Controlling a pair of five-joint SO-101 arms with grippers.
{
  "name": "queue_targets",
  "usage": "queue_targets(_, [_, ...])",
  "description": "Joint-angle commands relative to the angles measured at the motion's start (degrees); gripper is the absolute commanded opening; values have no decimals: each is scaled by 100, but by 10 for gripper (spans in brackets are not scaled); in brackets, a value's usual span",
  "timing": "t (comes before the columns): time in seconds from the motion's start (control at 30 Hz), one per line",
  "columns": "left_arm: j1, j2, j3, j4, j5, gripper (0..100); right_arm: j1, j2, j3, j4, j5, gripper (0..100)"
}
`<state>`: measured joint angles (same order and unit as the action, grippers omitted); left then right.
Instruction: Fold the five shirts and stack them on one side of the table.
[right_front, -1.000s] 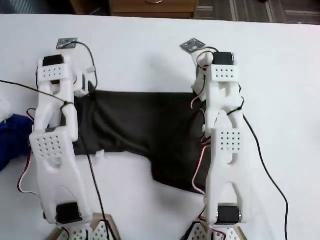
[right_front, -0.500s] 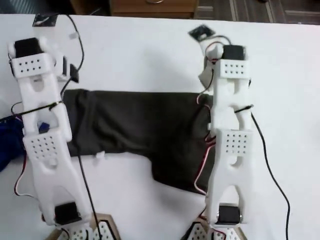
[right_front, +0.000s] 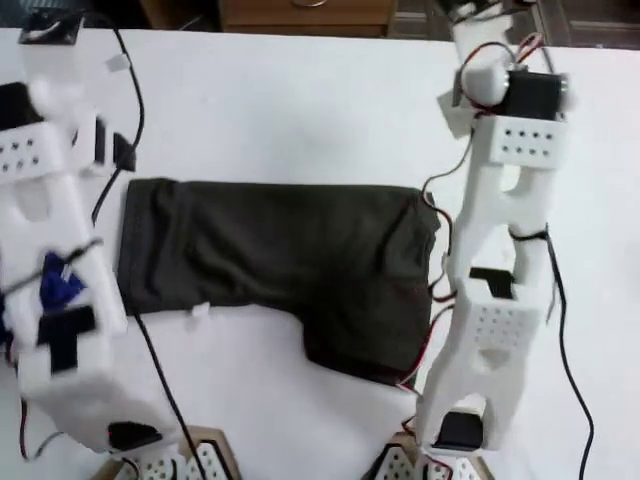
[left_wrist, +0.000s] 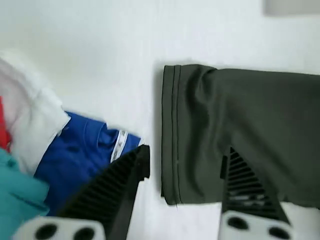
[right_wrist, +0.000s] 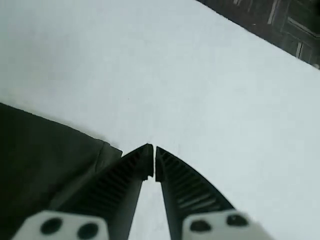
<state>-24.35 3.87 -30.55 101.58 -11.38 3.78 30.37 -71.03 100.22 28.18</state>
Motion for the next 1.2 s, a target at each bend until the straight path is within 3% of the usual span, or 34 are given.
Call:
queue_targets(0.0, [-360,-1591,901,70,-53,246,101,-1138,923,136,-510,19])
queue_targets(0.1, [-774,-2602,1578,70,-132,246,92,-2202,2505,136,-510,20])
queue_targets(0.3, [-1451,-4114,2607,70,-1029,245,127,-4532,5011,92,-510,21])
queue_targets(0.63, [-2743,-5451,3468,88,-1037,245,840,-7653,5363,13,-466,21])
queue_targets(0.77, [-3191,-6022,3714,88,-1055,245,1086,-8620,5477,22,211,19])
queue_targets(1.03, [-3367,-6787,4356,97,-1055,245,2062,-8945,6945,-295,352,21])
queue_targets(1.17, [-3367,-6796,4840,105,-1055,245,2185,-8936,7516,-268,457,21])
